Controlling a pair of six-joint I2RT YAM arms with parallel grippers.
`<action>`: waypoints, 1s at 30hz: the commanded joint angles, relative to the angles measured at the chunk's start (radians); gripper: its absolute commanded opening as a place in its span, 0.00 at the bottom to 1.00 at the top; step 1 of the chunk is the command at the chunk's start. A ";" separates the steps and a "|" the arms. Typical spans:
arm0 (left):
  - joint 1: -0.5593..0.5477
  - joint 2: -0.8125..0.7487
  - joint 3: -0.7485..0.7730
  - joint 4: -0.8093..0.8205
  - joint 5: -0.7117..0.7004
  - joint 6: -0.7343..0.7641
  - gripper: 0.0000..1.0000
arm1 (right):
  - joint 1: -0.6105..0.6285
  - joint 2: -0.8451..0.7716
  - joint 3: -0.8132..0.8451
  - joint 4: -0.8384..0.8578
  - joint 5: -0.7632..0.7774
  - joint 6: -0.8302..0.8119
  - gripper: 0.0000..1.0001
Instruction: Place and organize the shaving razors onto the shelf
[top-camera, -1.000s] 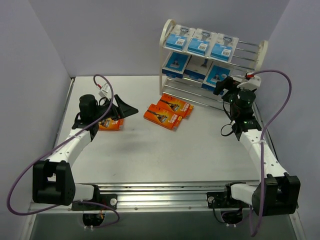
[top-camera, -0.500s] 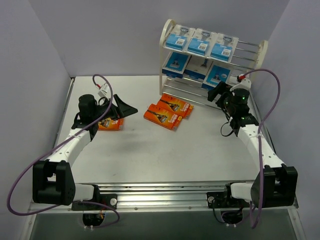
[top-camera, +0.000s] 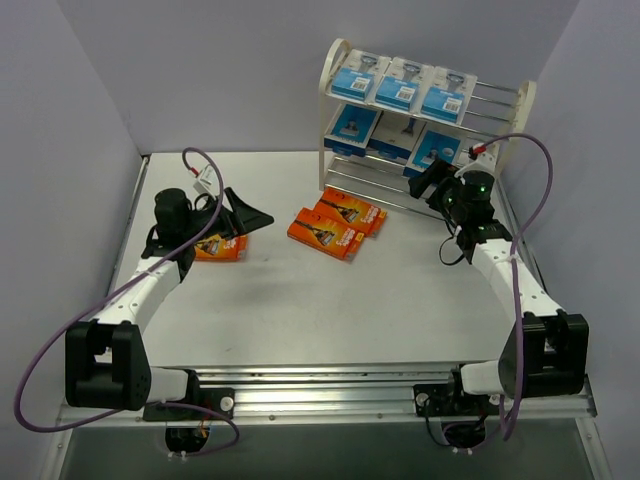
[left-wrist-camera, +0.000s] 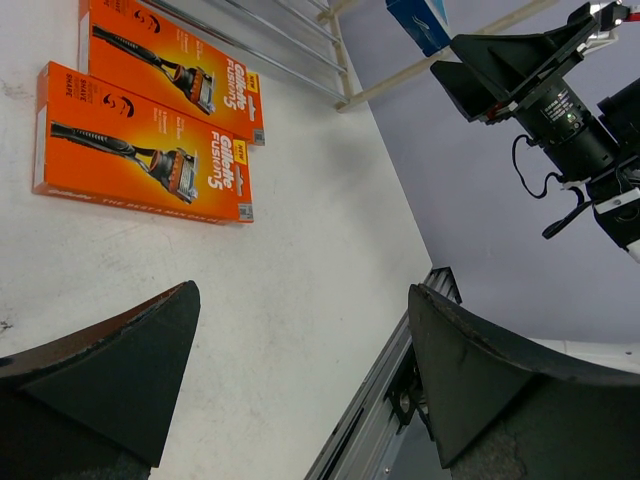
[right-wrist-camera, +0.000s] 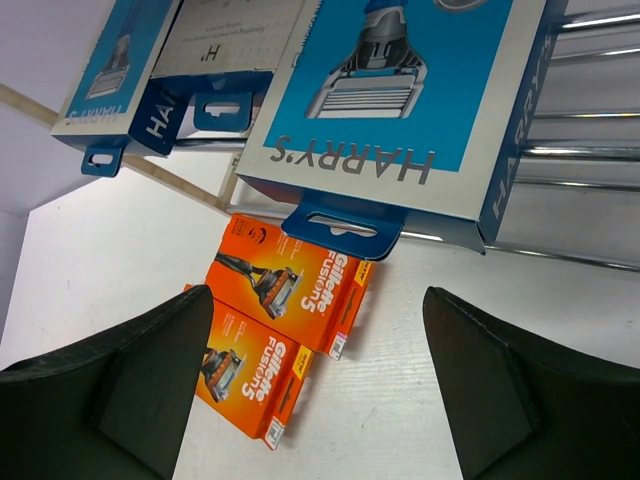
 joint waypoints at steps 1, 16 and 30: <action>0.012 -0.003 -0.003 0.075 0.032 -0.014 0.94 | -0.010 0.026 0.058 0.066 -0.014 0.004 0.81; 0.041 0.016 -0.011 0.103 0.053 -0.037 0.94 | -0.019 0.115 0.124 0.100 0.008 -0.041 0.81; 0.041 0.024 -0.011 0.106 0.052 -0.037 0.94 | -0.029 0.134 0.125 0.131 0.002 -0.039 0.81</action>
